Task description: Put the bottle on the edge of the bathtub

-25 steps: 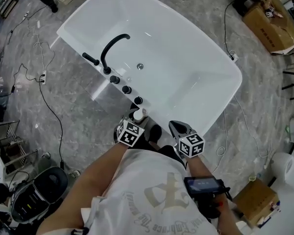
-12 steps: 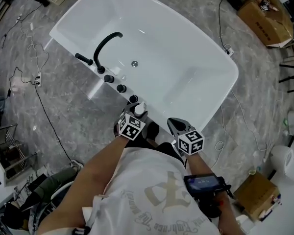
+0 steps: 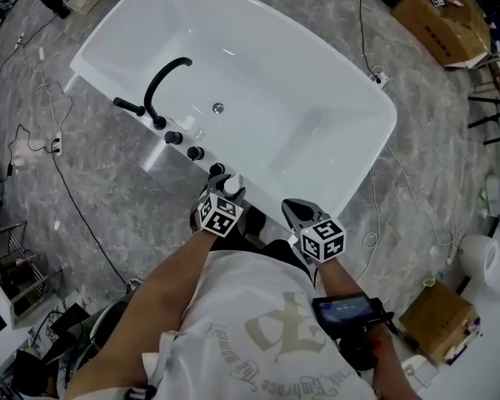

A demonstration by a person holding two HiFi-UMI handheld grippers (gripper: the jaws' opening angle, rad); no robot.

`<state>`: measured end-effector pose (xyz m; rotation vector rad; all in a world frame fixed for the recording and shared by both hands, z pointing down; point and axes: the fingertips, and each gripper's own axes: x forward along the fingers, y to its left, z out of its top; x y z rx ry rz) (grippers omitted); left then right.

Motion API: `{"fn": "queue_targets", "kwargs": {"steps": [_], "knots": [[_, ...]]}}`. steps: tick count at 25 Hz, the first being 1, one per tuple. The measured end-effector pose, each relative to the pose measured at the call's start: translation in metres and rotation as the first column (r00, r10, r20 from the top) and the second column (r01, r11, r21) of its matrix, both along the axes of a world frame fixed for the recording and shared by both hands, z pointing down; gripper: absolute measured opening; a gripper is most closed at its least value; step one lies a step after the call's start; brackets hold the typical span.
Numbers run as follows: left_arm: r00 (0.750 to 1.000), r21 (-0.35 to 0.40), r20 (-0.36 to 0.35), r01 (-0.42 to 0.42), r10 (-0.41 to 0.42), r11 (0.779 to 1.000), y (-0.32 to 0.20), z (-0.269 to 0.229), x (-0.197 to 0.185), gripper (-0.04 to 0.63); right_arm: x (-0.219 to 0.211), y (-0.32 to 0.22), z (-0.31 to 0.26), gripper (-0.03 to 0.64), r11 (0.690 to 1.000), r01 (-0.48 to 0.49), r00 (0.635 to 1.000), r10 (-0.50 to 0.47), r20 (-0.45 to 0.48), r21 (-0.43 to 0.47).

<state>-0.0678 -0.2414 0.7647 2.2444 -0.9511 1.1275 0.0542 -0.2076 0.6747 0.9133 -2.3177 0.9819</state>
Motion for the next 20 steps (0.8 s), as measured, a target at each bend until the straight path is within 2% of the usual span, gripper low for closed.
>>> {"fn": "queue_targets", "kwargs": {"steps": [7, 11, 16, 20], "knots": [[1.0, 0.012, 0.029, -0.008, 0.007, 1.0, -0.007, 0.01, 0.0, 0.224, 0.001, -0.007, 0.001, 0.006, 1.0, -0.012, 1.0, 0.012, 0.0, -0.004], [0.998, 0.012, 0.055, -0.041, 0.04, 0.999, -0.004, 0.021, -0.002, 0.224, 0.002, -0.006, 0.004, 0.006, 1.0, -0.015, 1.0, 0.014, -0.004, -0.014], [0.995, 0.016, 0.049, -0.082, 0.081, 0.996, 0.0, 0.023, 0.0, 0.225, 0.003, -0.003, 0.007, 0.006, 1.0, -0.014, 1.0, 0.014, -0.011, -0.023], [0.997, 0.012, 0.031, -0.075, 0.075, 0.997, 0.003, 0.024, -0.001, 0.225, -0.002, -0.003, 0.006, 0.006, 1.0, -0.006, 1.0, 0.006, -0.012, -0.022]]}}
